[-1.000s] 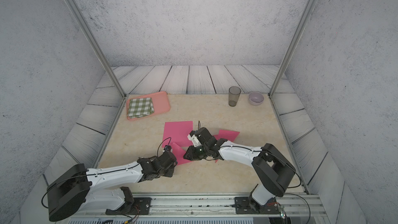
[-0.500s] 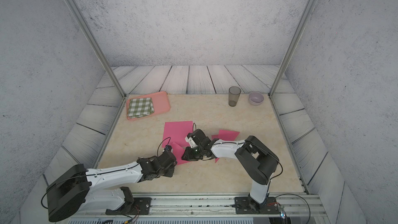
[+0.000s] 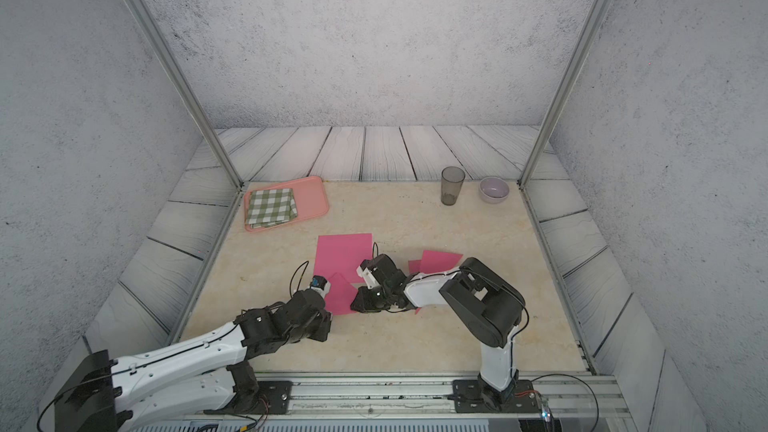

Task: Fold the square paper diagonally
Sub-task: Fold the paper at the center of the board.

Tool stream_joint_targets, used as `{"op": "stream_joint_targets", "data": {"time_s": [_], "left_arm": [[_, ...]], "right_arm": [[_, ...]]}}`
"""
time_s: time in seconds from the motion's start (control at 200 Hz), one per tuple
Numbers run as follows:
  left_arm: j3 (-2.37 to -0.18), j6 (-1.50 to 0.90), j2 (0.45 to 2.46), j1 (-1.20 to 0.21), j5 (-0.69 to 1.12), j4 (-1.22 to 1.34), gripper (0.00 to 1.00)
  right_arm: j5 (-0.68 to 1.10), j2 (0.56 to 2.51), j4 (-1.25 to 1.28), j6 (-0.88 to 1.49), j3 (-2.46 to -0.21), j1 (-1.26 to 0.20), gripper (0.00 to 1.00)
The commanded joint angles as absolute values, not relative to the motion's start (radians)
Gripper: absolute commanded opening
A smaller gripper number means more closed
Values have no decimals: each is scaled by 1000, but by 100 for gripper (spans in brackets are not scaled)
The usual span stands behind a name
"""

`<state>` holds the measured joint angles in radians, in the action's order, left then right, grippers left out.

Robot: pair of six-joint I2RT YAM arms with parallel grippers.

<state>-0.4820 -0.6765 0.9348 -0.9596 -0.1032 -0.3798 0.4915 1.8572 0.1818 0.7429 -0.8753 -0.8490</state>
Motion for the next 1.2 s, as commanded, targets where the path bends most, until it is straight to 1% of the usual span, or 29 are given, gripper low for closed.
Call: {"op": "stream_joint_targets", "data": {"time_s": [0.0,0.115,0.205,0.325,0.495,0.576,0.771,0.896,1.036,1.196], "left_arm": [[-508,-642,849,-957,-77,-406,6],[-517,-642,792,-955,-81,-397,9],[-517,-641,805,-955,-61,-351,10],[-529,-639,908,-956,-16,-272,10],[-593,-648,1088,-960,39,-244,3],[-595,-665,1142,-967,48,-205,2],[-592,-704,1214,-1000,26,-144,2],[-622,-718,1283,-1023,8,-140,2],[-659,-737,1367,-1044,-29,-138,0],[-680,-759,1443,-1060,-57,-126,0]], "right_arm": [[430,1911,132,724,-840,-853,20],[415,1895,134,730,-820,-853,19],[396,1870,121,732,-795,-853,19],[363,1827,125,740,-740,-852,18],[341,1782,176,770,-650,-851,18],[309,1750,200,789,-596,-850,18],[225,1622,200,818,-470,-841,17],[215,1554,168,812,-428,-837,17],[199,1527,147,804,-402,-832,17],[196,1518,139,798,-385,-821,17]]}}
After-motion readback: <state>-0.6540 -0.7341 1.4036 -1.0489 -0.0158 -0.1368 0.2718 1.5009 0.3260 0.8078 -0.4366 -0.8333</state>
